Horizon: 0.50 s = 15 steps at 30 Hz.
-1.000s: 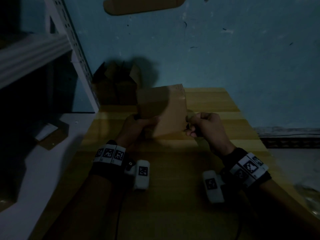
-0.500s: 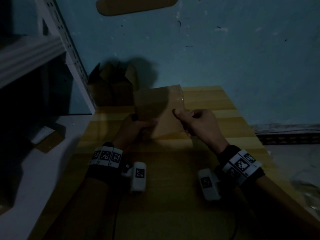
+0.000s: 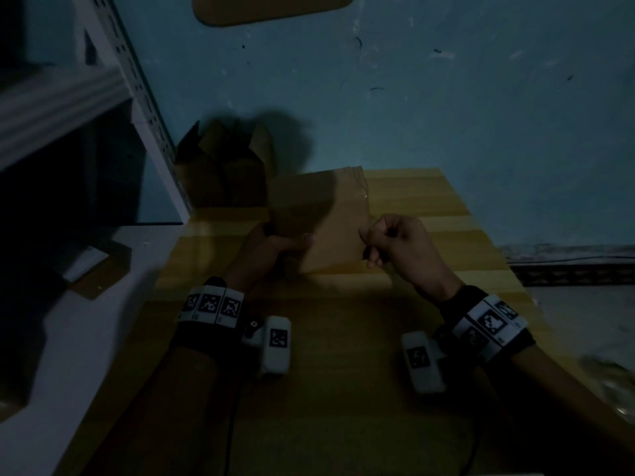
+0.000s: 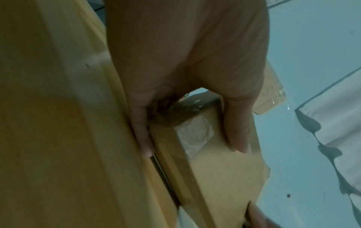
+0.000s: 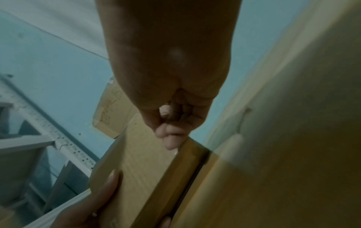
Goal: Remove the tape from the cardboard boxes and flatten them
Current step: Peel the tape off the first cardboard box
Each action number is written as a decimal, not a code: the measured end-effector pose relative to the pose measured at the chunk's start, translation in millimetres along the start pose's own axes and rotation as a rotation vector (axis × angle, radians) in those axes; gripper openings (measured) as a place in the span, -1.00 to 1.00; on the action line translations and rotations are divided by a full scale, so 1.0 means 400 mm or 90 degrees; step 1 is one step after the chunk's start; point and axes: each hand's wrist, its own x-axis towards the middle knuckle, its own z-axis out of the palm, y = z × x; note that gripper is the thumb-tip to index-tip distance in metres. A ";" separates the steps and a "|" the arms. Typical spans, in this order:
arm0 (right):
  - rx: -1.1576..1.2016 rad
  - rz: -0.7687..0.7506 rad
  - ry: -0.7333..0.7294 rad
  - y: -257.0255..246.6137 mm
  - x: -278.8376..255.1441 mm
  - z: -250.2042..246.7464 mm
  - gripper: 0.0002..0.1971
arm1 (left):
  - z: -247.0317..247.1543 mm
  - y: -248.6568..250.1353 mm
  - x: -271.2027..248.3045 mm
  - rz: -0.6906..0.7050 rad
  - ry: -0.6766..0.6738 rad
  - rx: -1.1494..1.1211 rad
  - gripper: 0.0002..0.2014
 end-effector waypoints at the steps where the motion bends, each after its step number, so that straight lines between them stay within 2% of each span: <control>1: 0.012 -0.002 0.001 0.002 -0.001 0.001 -0.73 | -0.001 0.001 -0.001 -0.003 -0.005 -0.007 -0.40; 5: 0.060 -0.028 0.005 0.007 -0.002 0.000 -0.68 | -0.007 0.006 -0.008 -0.039 -0.042 -0.051 -0.37; 11: 0.152 -0.060 -0.020 0.009 -0.005 -0.002 -0.65 | -0.009 0.019 -0.026 -0.065 -0.083 -0.129 -0.67; 15: 0.230 -0.076 -0.051 0.000 -0.006 0.002 -0.62 | -0.017 0.019 -0.032 -0.065 -0.086 -0.164 -0.64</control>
